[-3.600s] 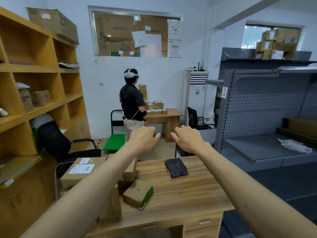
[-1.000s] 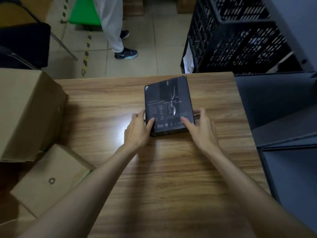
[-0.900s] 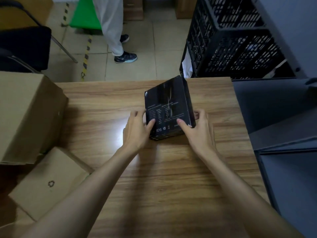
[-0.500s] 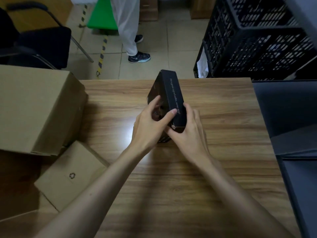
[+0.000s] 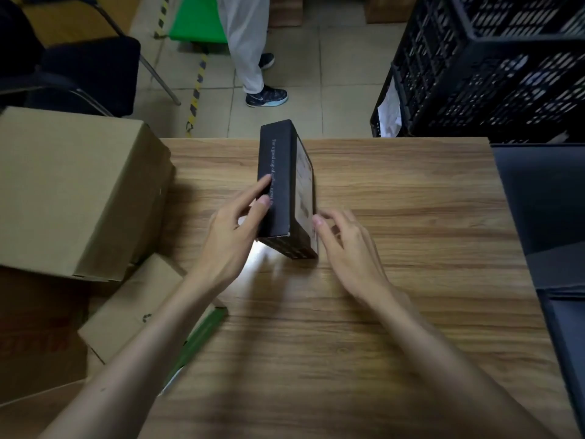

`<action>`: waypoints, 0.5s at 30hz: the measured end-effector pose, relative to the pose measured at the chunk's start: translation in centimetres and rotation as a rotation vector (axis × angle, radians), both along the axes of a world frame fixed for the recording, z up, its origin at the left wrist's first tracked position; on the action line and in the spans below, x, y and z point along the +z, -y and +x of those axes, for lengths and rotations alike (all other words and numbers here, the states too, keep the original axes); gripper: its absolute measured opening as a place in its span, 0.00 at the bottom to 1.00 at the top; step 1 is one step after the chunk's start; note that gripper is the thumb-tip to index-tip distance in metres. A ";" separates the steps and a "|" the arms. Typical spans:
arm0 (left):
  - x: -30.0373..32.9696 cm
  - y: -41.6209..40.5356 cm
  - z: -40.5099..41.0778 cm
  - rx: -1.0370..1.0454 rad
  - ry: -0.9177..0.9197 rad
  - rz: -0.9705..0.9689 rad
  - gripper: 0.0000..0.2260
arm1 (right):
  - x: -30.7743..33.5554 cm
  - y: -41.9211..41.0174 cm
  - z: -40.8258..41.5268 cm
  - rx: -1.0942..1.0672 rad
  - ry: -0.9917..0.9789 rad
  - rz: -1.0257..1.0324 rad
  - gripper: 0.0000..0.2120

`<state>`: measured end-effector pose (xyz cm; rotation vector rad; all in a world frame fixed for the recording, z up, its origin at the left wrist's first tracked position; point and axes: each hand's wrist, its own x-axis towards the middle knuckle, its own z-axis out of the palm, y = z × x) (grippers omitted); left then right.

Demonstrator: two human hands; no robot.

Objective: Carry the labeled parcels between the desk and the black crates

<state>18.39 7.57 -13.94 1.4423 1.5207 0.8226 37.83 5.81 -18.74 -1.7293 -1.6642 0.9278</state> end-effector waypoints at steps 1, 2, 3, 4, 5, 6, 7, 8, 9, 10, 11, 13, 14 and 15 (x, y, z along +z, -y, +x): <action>0.2 0.1 -0.3 0.035 -0.028 0.006 0.21 | -0.6 -0.3 -0.1 -0.025 0.016 -0.043 0.21; 0.4 0.2 -0.5 0.073 -0.054 0.011 0.25 | -1.3 -0.6 -0.2 -0.052 0.027 -0.084 0.20; 0.4 0.4 -0.7 0.107 -0.079 0.017 0.29 | -1.9 -0.8 -0.3 -0.079 0.030 -0.122 0.19; 0.2 0.5 -1.1 0.135 -0.103 0.024 0.31 | -2.6 -1.1 -0.3 -0.108 0.017 -0.159 0.18; -0.1 0.6 -1.5 0.158 -0.122 0.028 0.32 | -3.3 -1.4 -0.3 -0.139 -0.005 -0.196 0.17; -0.6 0.6 -2.0 0.185 -0.134 0.023 0.33 | -3.8 -1.6 -0.4 -0.160 -0.032 -0.231 0.17; -1.1 0.6 -2.4 0.213 -0.134 0.010 0.33 | -4.3 -1.8 -0.4 -0.171 -0.064 -0.265 0.18; -1.9 0.6 -2.9 0.241 -0.122 -0.013 0.33 | -4.6 -1.9 -0.4 -0.174 -0.101 -0.290 0.18; -2.8 0.5 -3.3 0.262 -0.099 -0.044 0.32 | -4.7 -1.9 -0.5 -0.175 -0.136 -0.305 0.18; -3.6 0.6 -3.6 0.276 -0.071 -0.081 0.31 | -4.7 -1.9 -0.5 -0.172 -0.170 -0.302 0.17; -4.6 0.6 -3.8 0.285 -0.045 -0.121 0.31 | -4.7 -1.8 -0.5 -0.176 -0.193 -0.291 0.15; -6.5 0.7 -3.7 0.296 0.025 -0.197 0.29 | -4.7 -1.6 -0.2 -0.221 -0.216 -0.267 0.12; -7.4 0.9 -3.5 0.299 0.074 -0.227 0.28 | -4.8 -1.4 0.1 -0.251 -0.211 -0.264 0.12; -8.3 1.0 -3.2 0.296 0.123 -0.248 0.27 | -4.8 -1.2 0.4 -0.271 -0.199 -0.267 0.12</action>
